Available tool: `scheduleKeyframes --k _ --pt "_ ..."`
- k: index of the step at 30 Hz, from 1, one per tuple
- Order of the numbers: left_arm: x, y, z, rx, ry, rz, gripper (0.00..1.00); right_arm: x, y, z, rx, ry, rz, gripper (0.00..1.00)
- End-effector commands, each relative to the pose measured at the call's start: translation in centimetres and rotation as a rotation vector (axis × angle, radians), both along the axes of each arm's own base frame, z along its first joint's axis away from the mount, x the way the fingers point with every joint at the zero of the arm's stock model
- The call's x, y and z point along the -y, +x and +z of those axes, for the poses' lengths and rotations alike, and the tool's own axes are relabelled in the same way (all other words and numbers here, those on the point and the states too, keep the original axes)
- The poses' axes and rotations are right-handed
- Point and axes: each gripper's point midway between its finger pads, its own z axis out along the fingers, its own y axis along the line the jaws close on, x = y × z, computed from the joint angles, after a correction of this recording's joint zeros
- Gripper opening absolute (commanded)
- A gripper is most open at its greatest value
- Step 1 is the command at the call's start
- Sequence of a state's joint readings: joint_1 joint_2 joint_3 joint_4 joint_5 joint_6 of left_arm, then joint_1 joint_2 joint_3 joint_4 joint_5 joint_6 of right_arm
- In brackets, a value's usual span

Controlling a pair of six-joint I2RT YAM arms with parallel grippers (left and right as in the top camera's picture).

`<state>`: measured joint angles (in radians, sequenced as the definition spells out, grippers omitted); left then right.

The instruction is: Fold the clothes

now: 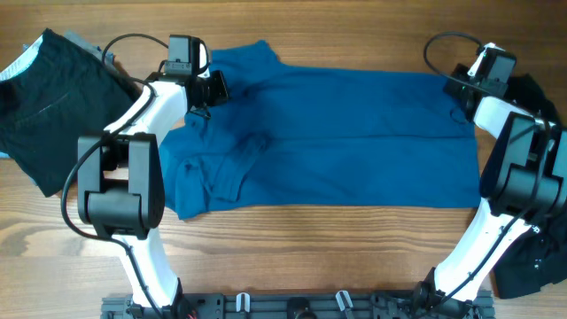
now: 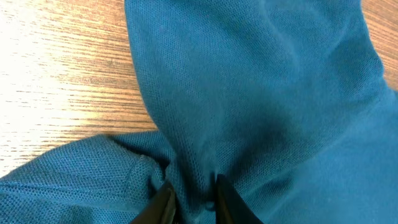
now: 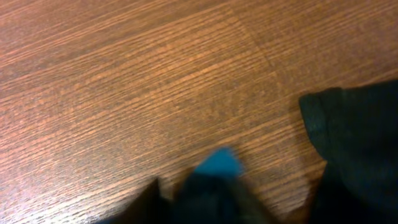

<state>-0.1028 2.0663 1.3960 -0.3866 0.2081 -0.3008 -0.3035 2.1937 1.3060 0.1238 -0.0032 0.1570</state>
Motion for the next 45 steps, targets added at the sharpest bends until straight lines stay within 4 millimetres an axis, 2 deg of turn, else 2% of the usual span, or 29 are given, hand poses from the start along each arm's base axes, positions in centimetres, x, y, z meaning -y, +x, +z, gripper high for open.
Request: scheduleKeyframes --k 1,4,6,10,11,13,15,17,18,20,21,26,29,30,32,33,34,37,38,41,43,45 --pt "0.3 0.7 1.1 0.043 -0.015 -0.004 0.20 -0.6 -0.1 -1.6 -0.017 0.058 -0.020 0.04" --pt "0.4 3.0 2.7 0.162 -0.027 -0.003 0.24 -1.0 -0.6 -1.3 -0.041 0.074 -0.011 0.04" --pt "0.5 4.5 4.0 0.241 -0.034 -0.002 0.29 -1.0 -0.7 0.1 -0.030 0.071 -0.011 0.04" --pt "0.3 4.6 4.1 0.248 -0.026 0.004 0.28 -1.0 -0.7 2.9 -0.001 0.062 -0.009 0.04" --pt "0.3 4.5 4.0 0.244 -0.025 0.004 0.30 -1.1 -0.9 2.8 -0.012 0.065 -0.009 0.04" --pt "-0.5 4.3 3.5 0.225 0.017 0.033 0.42 -1.3 -1.4 2.3 -0.041 0.074 -0.010 0.04" --pt "-1.2 3.8 2.3 0.182 0.052 0.053 0.44 -1.3 -1.5 2.2 -0.045 0.075 -0.011 0.04" --pt "-1.2 4.0 2.4 0.193 0.051 0.053 0.46 -1.3 -1.5 2.2 -0.047 0.076 -0.011 0.04" --pt "-1.2 4.5 2.8 0.220 0.048 0.054 0.43 -1.3 -1.7 2.1 -0.056 0.078 -0.011 0.04" --pt "-1.1 5.2 3.3 0.260 0.043 0.055 0.26 -1.4 -2.0 1.7 -0.076 0.083 -0.011 0.04" --pt "-1.1 5.4 3.2 0.265 0.042 0.056 0.21 -1.5 -2.1 1.6 -0.081 0.083 -0.009 0.04" --pt "-1.1 4.6 0.9 0.198 0.048 0.052 0.38 -1.5 -2.3 1.5 -0.091 0.086 -0.009 0.04" --pt "-0.5 4.6 1.1 0.202 0.021 0.033 0.42 -1.5 -2.3 1.5 -0.091 0.086 -0.009 0.04" --pt "-0.5 4.5 1.1 0.199 0.021 0.032 0.40 -1.5 -2.3 1.5 -0.091 0.087 -0.010 0.04" --pt "-0.5 4.2 0.8 0.180 0.023 0.032 0.29 -1.6 -2.4 1.4 -0.093 0.088 -0.010 0.04" --pt "-0.5 4.2 0.8 0.182 0.024 0.032 0.12 -1.6 -2.4 1.4 -0.097 0.089 -0.010 0.04" --pt "-0.5 4.4 1.0 0.193 0.022 0.033 0.04 -1.6 -2.5 1.3 -0.099 0.090 -0.010 0.04" --pt "-0.5 5.0 1.8 0.228 0.019 0.034 0.04 -1.7 -2.7 1.4 -0.107 0.097 -0.008 0.04" --pt "-0.7 5.1 2.8 0.246 0.017 0.038 0.04 -1.8 -2.8 1.6 -0.111 0.100 -0.010 0.04" --pt "-1.4 4.7 5.4 0.254 -0.019 0.098 0.04 -2.1 -3.7 4.4 -0.111 0.102 -0.012 0.04" --pt "-2.0 3.1 6.4 0.196 -0.036 0.140 0.04 -2.4 -5.0 7.2 -0.113 0.102 -0.013 0.04" --pt "-2.2 1.5 7.1 0.145 -0.030 0.141 0.04 -3.1 -7.0 9.0 -0.156 0.115 -0.014 0.04"
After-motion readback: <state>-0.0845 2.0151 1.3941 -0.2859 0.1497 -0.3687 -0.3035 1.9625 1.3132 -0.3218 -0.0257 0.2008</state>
